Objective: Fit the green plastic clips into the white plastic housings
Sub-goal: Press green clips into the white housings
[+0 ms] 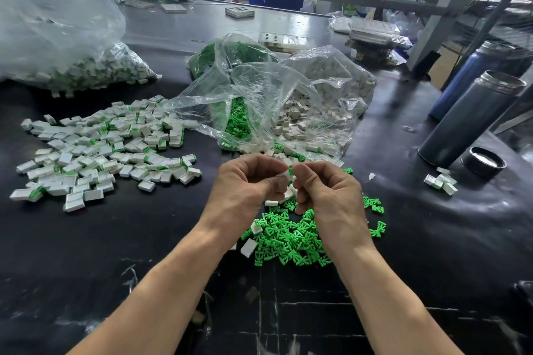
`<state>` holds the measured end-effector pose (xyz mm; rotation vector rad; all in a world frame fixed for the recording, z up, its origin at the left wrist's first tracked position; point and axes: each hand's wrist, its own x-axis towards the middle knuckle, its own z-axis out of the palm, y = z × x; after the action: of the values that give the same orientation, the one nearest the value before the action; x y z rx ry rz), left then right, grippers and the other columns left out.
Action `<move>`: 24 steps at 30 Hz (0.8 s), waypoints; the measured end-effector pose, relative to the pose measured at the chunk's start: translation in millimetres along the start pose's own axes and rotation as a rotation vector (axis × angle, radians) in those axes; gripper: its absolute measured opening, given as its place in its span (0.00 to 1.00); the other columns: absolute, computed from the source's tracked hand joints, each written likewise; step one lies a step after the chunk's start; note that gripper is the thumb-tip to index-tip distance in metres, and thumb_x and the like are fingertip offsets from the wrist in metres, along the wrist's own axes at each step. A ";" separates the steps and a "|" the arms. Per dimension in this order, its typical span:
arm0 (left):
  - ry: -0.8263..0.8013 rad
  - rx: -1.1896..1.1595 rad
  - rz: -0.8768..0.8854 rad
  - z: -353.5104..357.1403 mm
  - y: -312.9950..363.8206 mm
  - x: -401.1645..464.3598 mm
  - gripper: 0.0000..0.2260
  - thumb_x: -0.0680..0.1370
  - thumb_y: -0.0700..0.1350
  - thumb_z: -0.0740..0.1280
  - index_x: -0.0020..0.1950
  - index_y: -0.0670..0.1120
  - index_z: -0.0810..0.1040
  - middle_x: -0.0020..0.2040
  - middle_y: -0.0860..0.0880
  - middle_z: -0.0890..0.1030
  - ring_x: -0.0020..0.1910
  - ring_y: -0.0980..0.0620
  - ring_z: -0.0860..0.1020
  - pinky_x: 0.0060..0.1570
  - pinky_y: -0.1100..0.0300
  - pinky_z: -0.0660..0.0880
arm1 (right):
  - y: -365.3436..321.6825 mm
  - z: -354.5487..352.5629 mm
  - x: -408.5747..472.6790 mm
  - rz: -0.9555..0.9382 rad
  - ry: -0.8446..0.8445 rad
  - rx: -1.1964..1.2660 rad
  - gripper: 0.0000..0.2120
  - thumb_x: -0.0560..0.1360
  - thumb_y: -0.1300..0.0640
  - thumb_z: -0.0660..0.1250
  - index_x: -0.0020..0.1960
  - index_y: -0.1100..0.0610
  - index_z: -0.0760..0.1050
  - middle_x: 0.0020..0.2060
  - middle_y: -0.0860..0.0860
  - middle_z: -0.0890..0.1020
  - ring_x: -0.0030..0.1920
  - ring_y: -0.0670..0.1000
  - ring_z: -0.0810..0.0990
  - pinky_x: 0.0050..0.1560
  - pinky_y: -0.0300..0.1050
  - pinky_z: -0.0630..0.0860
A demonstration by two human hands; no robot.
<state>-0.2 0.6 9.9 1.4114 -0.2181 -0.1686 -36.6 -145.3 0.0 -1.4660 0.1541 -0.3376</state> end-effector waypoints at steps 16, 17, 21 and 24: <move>-0.005 0.088 -0.006 -3.3 -1.4 -1.5 0.05 0.74 0.32 0.75 0.47 0.40 0.85 0.41 0.45 0.86 0.39 0.51 0.83 0.40 0.60 0.82 | -0.4 -5.1 0.7 -0.095 -0.070 -0.219 0.07 0.77 0.59 0.75 0.40 0.51 0.84 0.28 0.47 0.78 0.27 0.44 0.75 0.27 0.43 0.79; -0.006 0.113 0.000 -4.3 -1.4 -1.9 0.06 0.74 0.32 0.75 0.47 0.40 0.85 0.42 0.44 0.87 0.39 0.50 0.83 0.42 0.58 0.83 | 0.1 -5.2 1.0 -0.094 -0.080 -0.229 0.08 0.77 0.59 0.75 0.40 0.50 0.83 0.28 0.45 0.77 0.27 0.44 0.75 0.28 0.46 0.81; -0.006 0.195 0.013 -5.5 1.8 -4.1 0.07 0.73 0.30 0.74 0.46 0.40 0.86 0.42 0.41 0.87 0.41 0.42 0.84 0.47 0.42 0.82 | 1.9 -5.6 0.9 -0.056 -0.107 -0.266 0.08 0.77 0.60 0.76 0.40 0.50 0.84 0.27 0.42 0.78 0.29 0.41 0.77 0.33 0.50 0.84; -0.013 0.199 0.003 -4.6 4.2 -5.0 0.07 0.73 0.28 0.73 0.45 0.39 0.86 0.44 0.36 0.86 0.39 0.38 0.82 0.45 0.34 0.80 | 0.8 -5.0 0.2 -0.039 -0.110 -0.274 0.07 0.76 0.60 0.76 0.40 0.51 0.84 0.27 0.41 0.79 0.29 0.41 0.77 0.35 0.48 0.84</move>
<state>-4.0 6.9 13.1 1.6074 -0.2531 -0.1563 -37.8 -150.0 -1.3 -1.7560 0.0859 -0.2740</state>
